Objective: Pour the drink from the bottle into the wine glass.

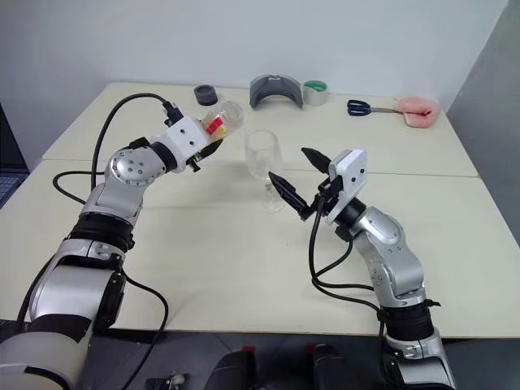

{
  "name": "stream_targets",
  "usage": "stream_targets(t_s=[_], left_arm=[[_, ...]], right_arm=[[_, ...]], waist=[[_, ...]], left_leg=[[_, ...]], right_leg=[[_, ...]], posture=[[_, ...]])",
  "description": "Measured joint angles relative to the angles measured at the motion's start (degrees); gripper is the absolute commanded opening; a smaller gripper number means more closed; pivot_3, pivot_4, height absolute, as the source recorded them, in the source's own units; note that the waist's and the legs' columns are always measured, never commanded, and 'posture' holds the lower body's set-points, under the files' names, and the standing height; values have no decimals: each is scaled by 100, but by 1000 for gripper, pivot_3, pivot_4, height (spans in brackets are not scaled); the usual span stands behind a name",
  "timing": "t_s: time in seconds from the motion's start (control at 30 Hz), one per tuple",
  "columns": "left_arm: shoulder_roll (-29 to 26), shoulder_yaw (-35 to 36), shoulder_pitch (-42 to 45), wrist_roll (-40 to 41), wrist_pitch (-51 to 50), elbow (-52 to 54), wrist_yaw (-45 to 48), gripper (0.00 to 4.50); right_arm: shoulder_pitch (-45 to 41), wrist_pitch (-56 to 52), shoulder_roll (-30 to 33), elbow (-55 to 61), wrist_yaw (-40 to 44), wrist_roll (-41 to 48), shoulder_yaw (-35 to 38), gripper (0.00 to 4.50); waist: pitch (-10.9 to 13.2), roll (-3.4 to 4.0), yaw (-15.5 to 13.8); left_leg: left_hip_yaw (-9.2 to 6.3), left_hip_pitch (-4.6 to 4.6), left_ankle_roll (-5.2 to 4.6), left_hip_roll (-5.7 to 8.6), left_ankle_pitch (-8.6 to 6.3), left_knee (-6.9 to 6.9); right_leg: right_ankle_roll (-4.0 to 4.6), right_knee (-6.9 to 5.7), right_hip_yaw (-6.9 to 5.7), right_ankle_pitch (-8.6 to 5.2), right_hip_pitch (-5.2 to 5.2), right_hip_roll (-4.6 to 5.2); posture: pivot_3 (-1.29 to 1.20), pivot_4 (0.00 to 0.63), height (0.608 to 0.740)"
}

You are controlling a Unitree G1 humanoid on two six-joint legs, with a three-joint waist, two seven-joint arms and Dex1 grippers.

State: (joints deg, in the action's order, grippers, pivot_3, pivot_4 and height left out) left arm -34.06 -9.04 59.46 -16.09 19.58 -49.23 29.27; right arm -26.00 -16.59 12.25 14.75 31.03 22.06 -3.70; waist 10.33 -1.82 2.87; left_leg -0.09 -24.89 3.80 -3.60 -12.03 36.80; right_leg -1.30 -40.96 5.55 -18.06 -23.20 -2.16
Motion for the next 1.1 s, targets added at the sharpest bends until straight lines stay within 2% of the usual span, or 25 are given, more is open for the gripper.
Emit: stream_targets(t_s=[0.4, 0.7, 1.1], left_arm=[[-68, -349, 521, -659, 744, -577, -430, 1686], [-203, -658, 783, -1133, 1162, -850, -670, 1686], [-242, -982, 1255, -1632, 1531, -1218, -1124, 1686]], right_arm=[[22, 239, -31, -134, 18, -55, 19, 4500], [331, 857, -86, -201, 117, -39, 248, 4500], [609, 1118, -140, -201, 92, -76, 232, 4500]], waist=[[0, 0, -2], [0, 0, -3], [0, 0, -5]], left_leg=[[2, 0, 0, 0, 0, 0], [3, 1, 1, 0, 0, 0], [5, 1, 1, 0, 0, 0]], right_leg=[[0, -1, 0, 0, -1, 0], [0, -1, 1, 0, -1, 1], [0, -2, 1, 0, -1, 1]], posture=[[0, 150, 740], [0, 150, 740], [0, 150, 740]])
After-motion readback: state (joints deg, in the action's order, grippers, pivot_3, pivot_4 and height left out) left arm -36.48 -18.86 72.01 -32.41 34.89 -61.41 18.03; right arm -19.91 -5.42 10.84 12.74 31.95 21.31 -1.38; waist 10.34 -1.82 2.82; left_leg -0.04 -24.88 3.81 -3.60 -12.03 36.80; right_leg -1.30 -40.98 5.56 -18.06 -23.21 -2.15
